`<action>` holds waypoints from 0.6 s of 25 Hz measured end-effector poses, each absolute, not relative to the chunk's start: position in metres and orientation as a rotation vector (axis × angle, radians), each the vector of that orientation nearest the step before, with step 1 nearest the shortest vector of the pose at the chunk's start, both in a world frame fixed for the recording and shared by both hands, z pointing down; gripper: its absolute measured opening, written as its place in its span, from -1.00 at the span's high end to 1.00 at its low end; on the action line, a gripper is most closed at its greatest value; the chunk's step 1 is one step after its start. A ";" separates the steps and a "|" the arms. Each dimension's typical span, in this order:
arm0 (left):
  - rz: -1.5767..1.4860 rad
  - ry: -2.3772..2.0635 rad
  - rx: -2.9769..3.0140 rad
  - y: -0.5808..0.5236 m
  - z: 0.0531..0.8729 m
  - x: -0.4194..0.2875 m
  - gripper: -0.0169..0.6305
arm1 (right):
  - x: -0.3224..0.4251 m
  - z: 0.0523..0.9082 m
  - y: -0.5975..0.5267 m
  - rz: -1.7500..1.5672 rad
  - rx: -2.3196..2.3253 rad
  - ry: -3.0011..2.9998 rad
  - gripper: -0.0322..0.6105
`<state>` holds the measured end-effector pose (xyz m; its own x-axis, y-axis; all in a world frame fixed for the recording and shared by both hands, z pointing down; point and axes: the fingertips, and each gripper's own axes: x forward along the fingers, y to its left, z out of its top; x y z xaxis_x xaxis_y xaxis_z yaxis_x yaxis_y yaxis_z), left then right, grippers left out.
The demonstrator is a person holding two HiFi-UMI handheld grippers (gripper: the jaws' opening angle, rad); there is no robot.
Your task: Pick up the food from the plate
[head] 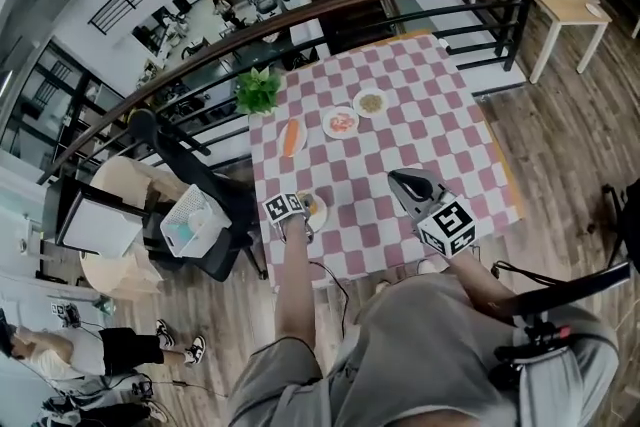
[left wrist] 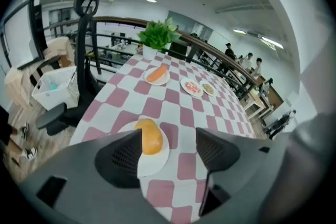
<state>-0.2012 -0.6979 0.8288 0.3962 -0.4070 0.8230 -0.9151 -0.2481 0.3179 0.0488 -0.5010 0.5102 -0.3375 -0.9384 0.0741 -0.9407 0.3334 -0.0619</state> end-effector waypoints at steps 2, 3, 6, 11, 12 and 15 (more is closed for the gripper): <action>0.709 -1.130 1.727 -0.702 0.848 -0.205 -0.02 | 0.054 0.512 -0.500 0.159 1.812 -2.528 0.85; 0.687 -1.128 1.682 -0.703 0.857 -0.207 0.01 | 0.056 0.513 -0.500 0.164 1.819 -2.521 0.85; 0.710 -1.136 1.608 -0.708 0.880 -0.214 0.02 | 0.063 0.515 -0.501 0.171 1.838 -2.503 0.85; 0.749 -1.140 1.559 -0.716 0.902 -0.216 0.02 | 0.072 0.519 -0.505 0.185 1.864 -2.471 0.85; 0.758 -1.135 1.552 -0.718 0.905 -0.215 0.02 | 0.073 0.520 -0.507 0.189 1.867 -2.466 0.85; 0.816 -1.129 1.529 -0.722 0.918 -0.214 0.02 | 0.078 0.523 -0.511 0.199 1.880 -2.445 0.85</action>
